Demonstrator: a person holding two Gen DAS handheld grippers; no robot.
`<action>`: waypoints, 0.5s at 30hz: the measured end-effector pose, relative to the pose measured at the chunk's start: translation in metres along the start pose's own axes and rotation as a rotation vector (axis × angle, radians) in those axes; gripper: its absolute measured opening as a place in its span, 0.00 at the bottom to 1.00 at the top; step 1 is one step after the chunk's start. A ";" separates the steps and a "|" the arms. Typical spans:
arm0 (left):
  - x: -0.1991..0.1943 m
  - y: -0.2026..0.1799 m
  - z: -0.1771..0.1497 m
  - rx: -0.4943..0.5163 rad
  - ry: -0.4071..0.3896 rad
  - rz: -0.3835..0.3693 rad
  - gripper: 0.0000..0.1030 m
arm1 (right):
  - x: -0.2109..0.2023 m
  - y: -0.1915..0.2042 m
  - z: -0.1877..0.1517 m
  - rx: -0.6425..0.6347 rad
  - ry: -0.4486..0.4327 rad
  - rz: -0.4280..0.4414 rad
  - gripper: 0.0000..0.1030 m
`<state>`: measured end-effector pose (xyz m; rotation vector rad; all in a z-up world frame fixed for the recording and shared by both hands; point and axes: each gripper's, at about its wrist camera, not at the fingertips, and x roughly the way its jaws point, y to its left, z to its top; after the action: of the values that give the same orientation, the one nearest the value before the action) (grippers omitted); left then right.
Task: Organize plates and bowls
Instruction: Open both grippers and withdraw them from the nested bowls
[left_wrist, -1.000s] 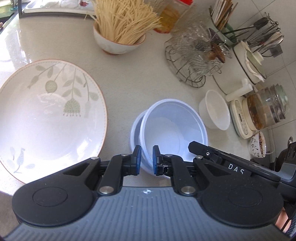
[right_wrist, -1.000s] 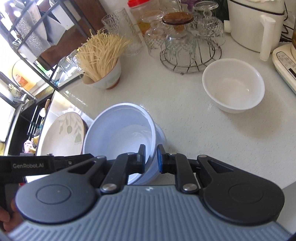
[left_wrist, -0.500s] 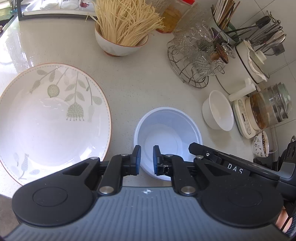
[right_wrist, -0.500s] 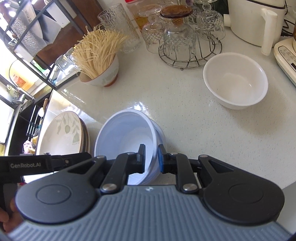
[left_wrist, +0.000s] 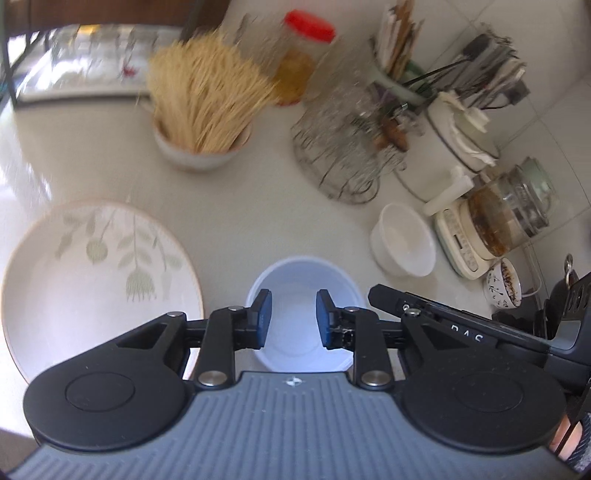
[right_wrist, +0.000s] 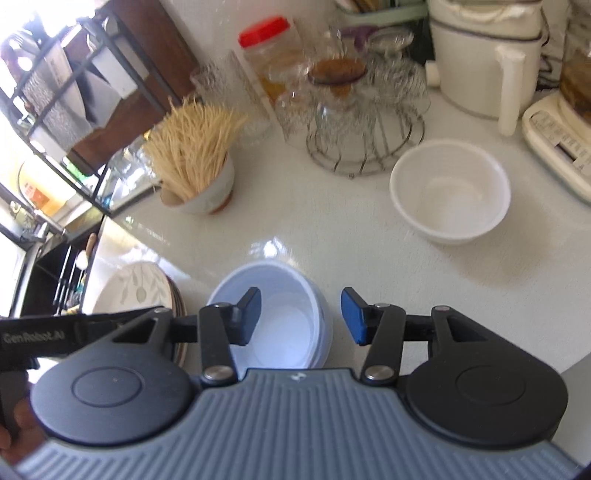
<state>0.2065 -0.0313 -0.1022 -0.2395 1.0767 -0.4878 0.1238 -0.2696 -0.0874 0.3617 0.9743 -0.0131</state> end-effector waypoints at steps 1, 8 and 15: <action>-0.004 -0.003 0.003 0.013 -0.009 -0.007 0.29 | -0.004 0.001 0.001 0.000 -0.013 -0.007 0.50; -0.018 -0.024 0.025 0.130 -0.039 -0.062 0.29 | -0.034 0.007 0.007 0.010 -0.126 -0.043 0.50; -0.036 -0.040 0.037 0.243 -0.063 -0.113 0.29 | -0.062 0.021 0.008 0.036 -0.233 -0.084 0.50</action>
<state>0.2148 -0.0497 -0.0405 -0.1009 0.9356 -0.7025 0.0989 -0.2613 -0.0270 0.3434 0.7588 -0.1463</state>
